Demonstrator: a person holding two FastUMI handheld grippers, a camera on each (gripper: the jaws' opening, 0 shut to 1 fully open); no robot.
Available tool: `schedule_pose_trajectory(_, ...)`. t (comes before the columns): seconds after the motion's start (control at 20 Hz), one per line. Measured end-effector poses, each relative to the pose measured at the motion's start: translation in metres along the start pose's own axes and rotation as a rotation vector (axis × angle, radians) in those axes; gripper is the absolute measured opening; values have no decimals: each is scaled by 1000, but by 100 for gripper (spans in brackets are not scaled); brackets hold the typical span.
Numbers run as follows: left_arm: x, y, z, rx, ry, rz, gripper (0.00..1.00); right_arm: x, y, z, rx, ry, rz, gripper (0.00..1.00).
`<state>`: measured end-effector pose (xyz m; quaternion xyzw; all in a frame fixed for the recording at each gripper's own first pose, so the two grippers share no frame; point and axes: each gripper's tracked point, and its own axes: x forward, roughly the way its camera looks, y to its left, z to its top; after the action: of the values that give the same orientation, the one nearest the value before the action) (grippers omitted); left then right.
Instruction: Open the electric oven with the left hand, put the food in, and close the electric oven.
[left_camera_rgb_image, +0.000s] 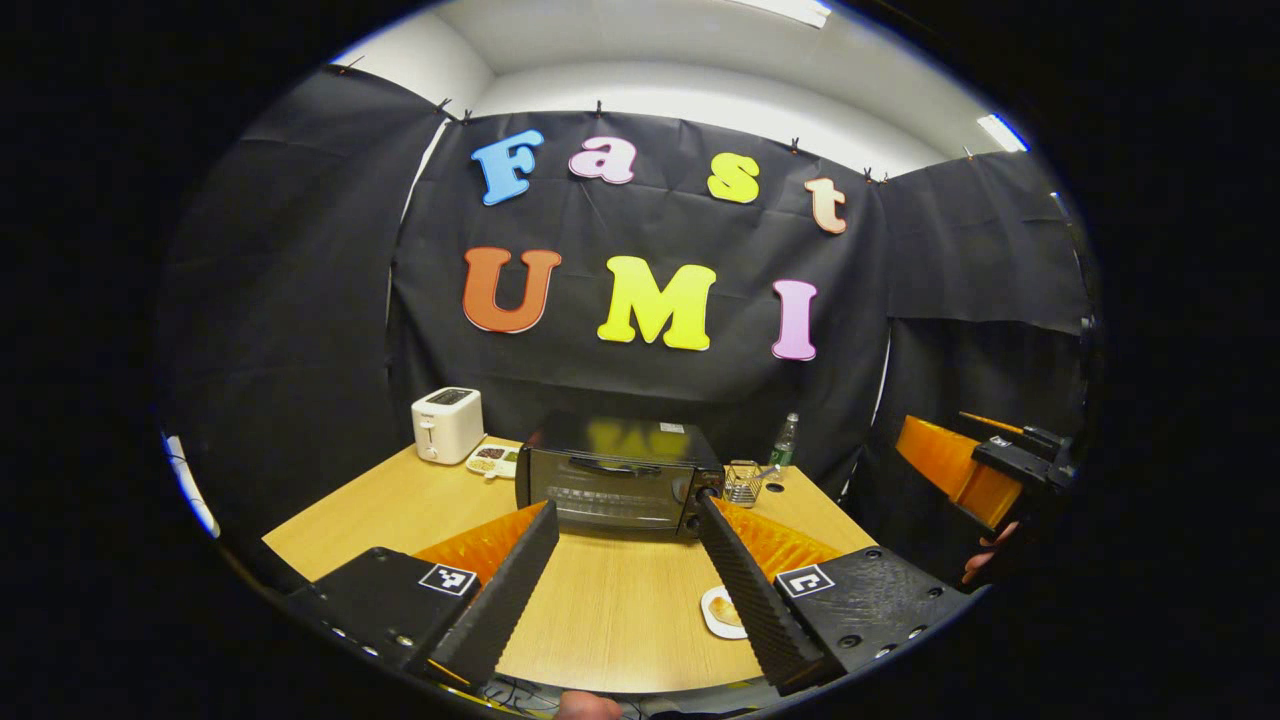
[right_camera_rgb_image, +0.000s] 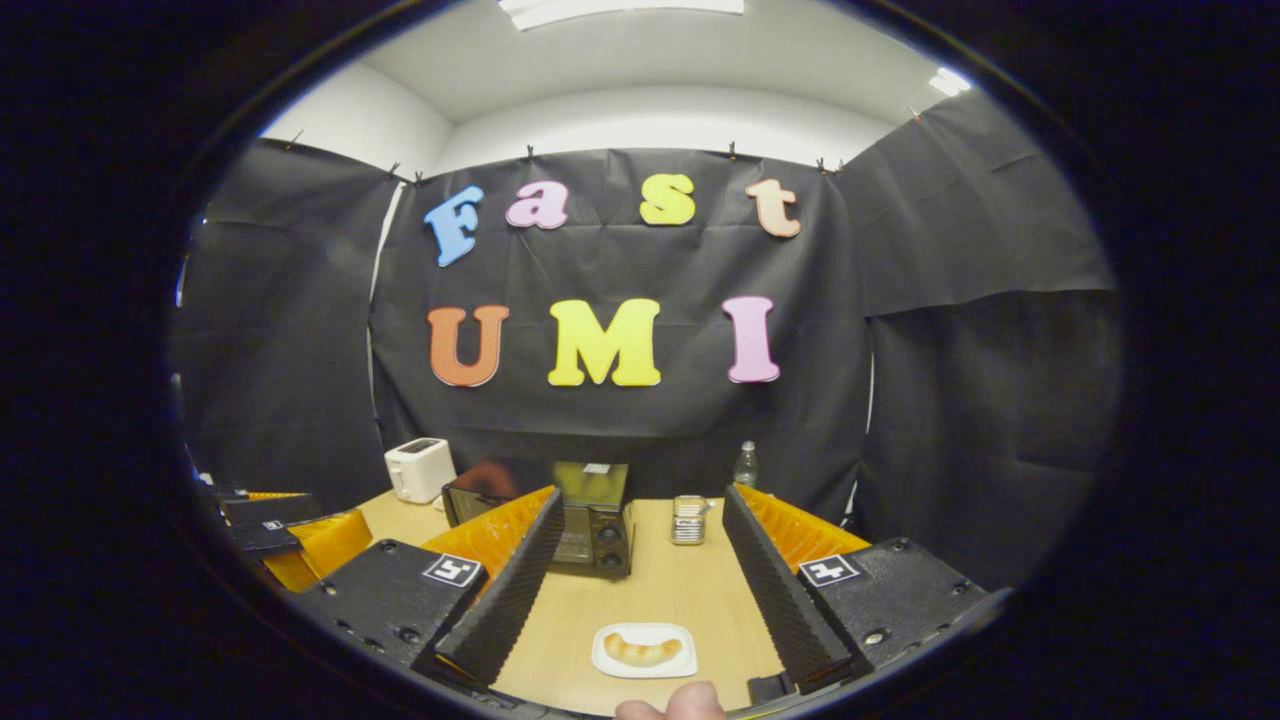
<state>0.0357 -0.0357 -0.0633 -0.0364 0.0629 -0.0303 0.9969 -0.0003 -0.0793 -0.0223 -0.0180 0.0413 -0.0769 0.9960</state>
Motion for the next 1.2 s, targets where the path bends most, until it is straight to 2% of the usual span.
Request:
schedule_pose_trajectory(0.35, 79, -12, 5, 76, 53, -16, 93, 50, -54, -14, 34, 22, -51, 100)
schedule_pose_trajectory(0.75, 196, -7, 13, 44, 99, -3, 93, 106, -93, -41, 77, 87, -70, 100)
schedule_pose_trajectory(0.95, 249, 3, -7, 41, 170, -18, 93, 130, -101, -53, 82, 117, -62, 100)
schedule_pose_trajectory(1.2, 290, 18, -35, 38, 244, 0, 94, 144, -114, -59, 85, 132, -79, 100)
